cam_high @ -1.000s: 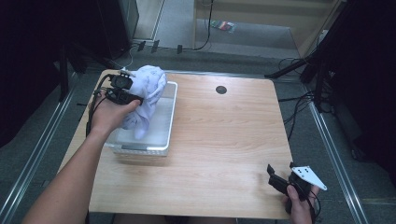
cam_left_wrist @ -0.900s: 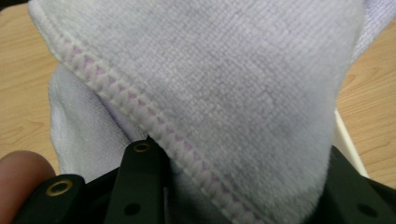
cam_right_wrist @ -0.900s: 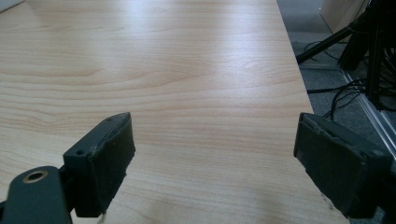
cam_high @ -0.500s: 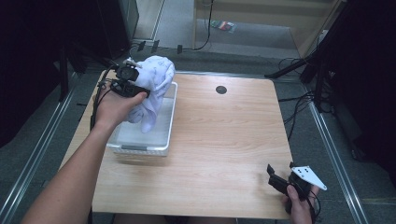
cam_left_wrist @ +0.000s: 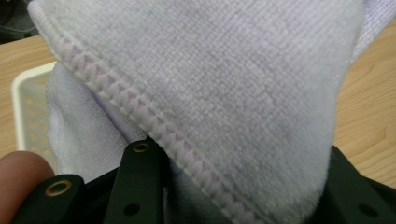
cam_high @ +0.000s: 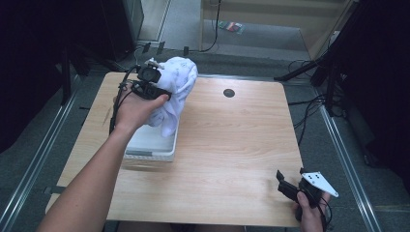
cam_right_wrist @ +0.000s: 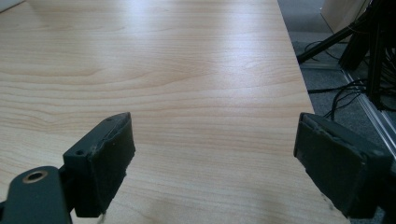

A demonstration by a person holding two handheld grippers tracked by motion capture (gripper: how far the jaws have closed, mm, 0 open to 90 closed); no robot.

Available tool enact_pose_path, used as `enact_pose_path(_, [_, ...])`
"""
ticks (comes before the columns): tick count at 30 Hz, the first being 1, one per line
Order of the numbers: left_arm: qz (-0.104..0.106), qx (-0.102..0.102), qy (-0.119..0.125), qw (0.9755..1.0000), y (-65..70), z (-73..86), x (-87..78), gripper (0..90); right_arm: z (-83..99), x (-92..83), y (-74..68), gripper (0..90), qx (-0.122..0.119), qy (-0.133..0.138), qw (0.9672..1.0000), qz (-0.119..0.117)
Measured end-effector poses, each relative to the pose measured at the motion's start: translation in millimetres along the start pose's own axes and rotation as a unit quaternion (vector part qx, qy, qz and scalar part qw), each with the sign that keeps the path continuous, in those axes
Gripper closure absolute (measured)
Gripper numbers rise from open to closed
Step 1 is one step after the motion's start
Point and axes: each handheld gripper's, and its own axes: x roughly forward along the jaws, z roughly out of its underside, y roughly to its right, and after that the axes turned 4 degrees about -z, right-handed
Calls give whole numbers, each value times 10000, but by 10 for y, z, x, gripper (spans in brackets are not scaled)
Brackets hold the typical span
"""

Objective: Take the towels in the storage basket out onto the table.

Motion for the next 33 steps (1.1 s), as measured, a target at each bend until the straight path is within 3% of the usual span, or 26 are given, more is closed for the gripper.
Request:
enact_pose_path(12, [193, 156, 11, 9997, 396, -135, 144, 580, 0, -2, 9, 125, 41, 46, 10000, -17])
enact_pose_path(14, [267, 99, 16, 9996, 456, -148, 186, 579, 0, -2, 10, 125, 42, 47, 10000, -20])
enact_pose_path(24, [511, 247, -78, 9984, 787, -187, 444, 578, 3, -13, 11, 125, 98, 98, 9999, 5])
enact_pose_path(28, [563, 200, -82, 9982, 908, -194, 539, 578, 3, -14, 14, 125, 103, 98, 9999, -14])
enact_pose_path(33, [631, 304, -216, 9973, 1045, -179, 681, 577, 4, -17, 15, 125, 102, 107, 9999, -38])
